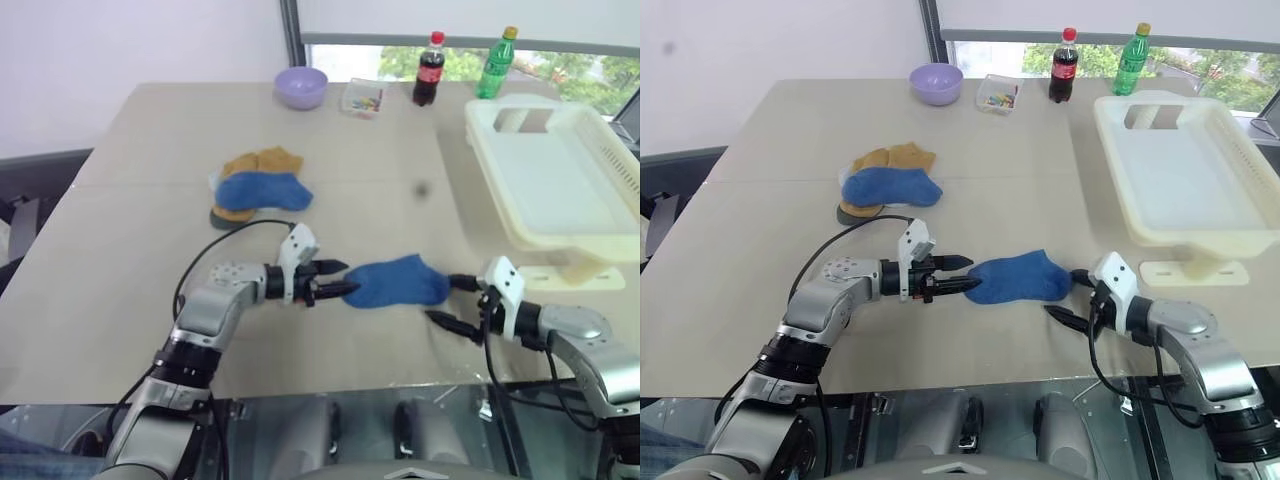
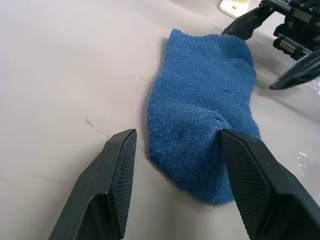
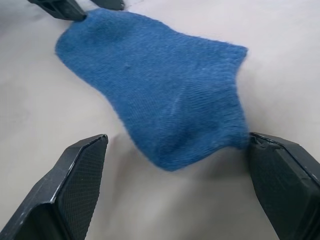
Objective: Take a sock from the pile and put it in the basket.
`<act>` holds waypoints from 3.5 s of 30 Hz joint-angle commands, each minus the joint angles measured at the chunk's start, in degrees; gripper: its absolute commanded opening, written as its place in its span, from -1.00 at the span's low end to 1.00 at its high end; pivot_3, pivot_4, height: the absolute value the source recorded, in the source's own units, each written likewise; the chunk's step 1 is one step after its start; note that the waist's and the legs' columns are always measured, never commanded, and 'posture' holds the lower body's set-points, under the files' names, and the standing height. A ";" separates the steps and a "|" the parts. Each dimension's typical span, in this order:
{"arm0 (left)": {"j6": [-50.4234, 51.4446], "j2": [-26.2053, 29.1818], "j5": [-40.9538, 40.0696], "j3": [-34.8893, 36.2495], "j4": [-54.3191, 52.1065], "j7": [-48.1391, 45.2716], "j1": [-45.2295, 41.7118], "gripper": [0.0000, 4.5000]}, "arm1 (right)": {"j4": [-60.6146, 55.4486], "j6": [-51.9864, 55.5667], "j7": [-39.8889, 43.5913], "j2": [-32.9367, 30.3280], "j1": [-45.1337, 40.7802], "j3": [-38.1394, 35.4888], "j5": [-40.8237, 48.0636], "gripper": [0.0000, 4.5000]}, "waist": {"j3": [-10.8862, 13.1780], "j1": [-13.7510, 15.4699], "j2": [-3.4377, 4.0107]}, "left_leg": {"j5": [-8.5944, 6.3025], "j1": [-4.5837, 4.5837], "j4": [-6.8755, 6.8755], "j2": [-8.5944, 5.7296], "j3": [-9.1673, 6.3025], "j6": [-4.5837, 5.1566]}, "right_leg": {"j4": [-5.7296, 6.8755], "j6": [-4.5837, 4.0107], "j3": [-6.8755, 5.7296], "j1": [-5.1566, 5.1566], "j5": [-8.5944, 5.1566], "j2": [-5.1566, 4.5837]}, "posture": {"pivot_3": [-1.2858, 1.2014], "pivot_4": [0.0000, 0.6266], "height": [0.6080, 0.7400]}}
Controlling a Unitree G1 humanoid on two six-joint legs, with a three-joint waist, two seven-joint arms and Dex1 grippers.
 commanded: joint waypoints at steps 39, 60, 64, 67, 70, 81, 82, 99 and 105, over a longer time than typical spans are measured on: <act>-34.72 -3.98 19.42 6.45 43.06 24.42 -20.99 0.03 | -7.66 -10.29 3.02 2.10 -3.88 -3.33 5.44 1.00 | 0.16 0.01 -0.17 | 0.12 -0.14 -0.01 -0.12 0.05 -0.20 | 0.02 0.13 -0.26 -0.09 0.07 0.27 | 0.03 -0.52 1.00; -27.80 -7.44 15.77 7.07 30.67 20.03 -19.52 -0.98 | -6.09 -12.47 2.23 2.55 -2.98 -3.16 3.72 1.00 | 0.16 0.11 -0.17 | 0.12 -0.13 0.02 -0.12 0.08 -0.20 | 0.03 0.21 -0.22 -0.08 0.12 0.26 | 0.03 -0.52 1.00; -16.70 -10.51 11.79 6.14 15.99 19.29 -15.23 -0.98 | -6.29 -12.35 2.01 2.49 -2.69 -3.27 3.56 1.00 | 0.16 -0.01 -0.18 | 0.12 -0.20 0.07 -0.15 0.09 -0.20 | -0.06 0.21 -0.18 -0.09 0.12 0.23 | 0.03 -0.52 1.00; -7.75 -15.50 8.67 3.89 5.99 20.97 -13.23 -0.98 | -6.21 -12.30 1.79 2.71 -2.99 -2.95 3.36 1.00 | 0.17 0.19 -0.18 | 0.12 -0.19 0.06 -0.13 0.07 -0.20 | -0.05 0.21 -0.18 -0.08 0.12 0.23 | 0.03 -0.52 1.00; -0.23 -19.86 6.78 0.73 0.11 21.98 -11.65 -0.98 | -5.79 -11.94 1.48 2.58 -3.80 -2.94 3.06 1.00 | 0.17 0.15 -0.18 | 0.12 -0.20 0.10 -0.14 0.06 -0.20 | -0.04 0.23 -0.17 -0.07 0.13 0.23 | 0.03 -0.52 1.00; 1.95 -26.27 7.17 -0.87 0.01 30.06 -9.24 -0.59 | -3.57 -9.33 -4.30 1.24 -5.63 -4.48 -1.66 1.00 | 0.16 0.02 -0.17 | 0.03 -0.06 0.09 -0.01 0.12 -0.04 | 0.06 0.24 0.01 -0.08 0.14 0.44 | 0.03 -0.52 1.00; 1.52 -26.95 6.76 -0.11 0.07 30.96 -9.42 -0.41 | -3.57 -8.46 -4.56 0.91 -5.62 -4.35 -1.83 1.00 | 0.16 0.04 -0.17 | 0.03 -0.06 0.09 -0.02 0.12 -0.03 | 0.05 0.24 0.01 -0.08 0.14 0.42 | 0.03 -0.52 1.00; 5.55 -19.46 -5.12 10.27 -0.26 27.26 -12.12 0.18 | -2.68 22.94 -13.45 4.72 -13.20 -1.09 2.38 1.00 | 0.16 0.01 -0.16 | 0.13 -0.10 0.09 -0.05 0.11 -0.20 | 0.02 0.22 0.12 -0.11 0.15 0.40 | 0.03 -0.52 1.00; -4.07 -13.56 0.12 11.98 13.64 26.42 -15.77 0.18 | -0.93 33.63 -16.71 11.04 -17.23 -4.57 8.62 1.00 | 0.15 -0.13 -0.16 | 0.13 -0.13 0.08 -0.09 0.14 -0.20 | -0.01 0.23 0.01 -0.11 0.15 0.41 | 0.03 -0.52 1.00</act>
